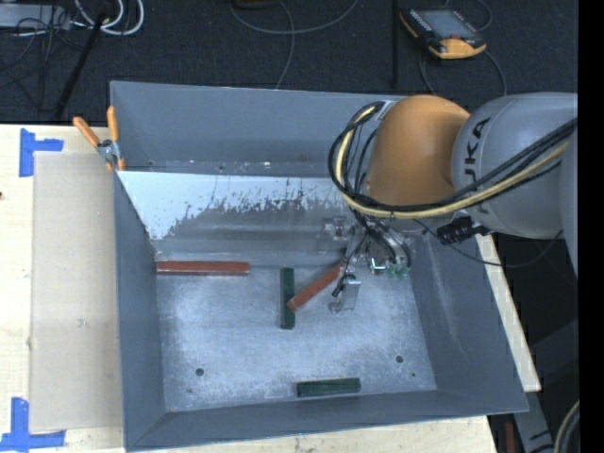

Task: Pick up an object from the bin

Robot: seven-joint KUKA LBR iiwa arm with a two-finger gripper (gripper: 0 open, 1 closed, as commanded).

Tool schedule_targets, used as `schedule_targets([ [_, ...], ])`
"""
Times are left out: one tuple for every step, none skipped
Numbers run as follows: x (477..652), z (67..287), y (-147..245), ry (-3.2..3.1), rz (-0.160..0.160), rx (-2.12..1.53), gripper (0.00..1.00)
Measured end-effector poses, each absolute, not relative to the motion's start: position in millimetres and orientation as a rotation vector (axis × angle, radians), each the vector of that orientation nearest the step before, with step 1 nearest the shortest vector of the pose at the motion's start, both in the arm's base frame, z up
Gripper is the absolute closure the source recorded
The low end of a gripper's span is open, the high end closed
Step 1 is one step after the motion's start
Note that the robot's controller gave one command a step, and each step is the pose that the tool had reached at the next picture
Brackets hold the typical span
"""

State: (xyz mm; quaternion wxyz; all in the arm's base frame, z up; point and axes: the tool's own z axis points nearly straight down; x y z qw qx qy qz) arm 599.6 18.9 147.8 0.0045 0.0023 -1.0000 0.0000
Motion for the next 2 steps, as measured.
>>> schedule_targets([
  [590.9,67.2,12.3,-3.105,-0.002,0.428,0.0],
  [592.4,69.5,12.1,-3.111,-0.001,0.425,1.0],
])
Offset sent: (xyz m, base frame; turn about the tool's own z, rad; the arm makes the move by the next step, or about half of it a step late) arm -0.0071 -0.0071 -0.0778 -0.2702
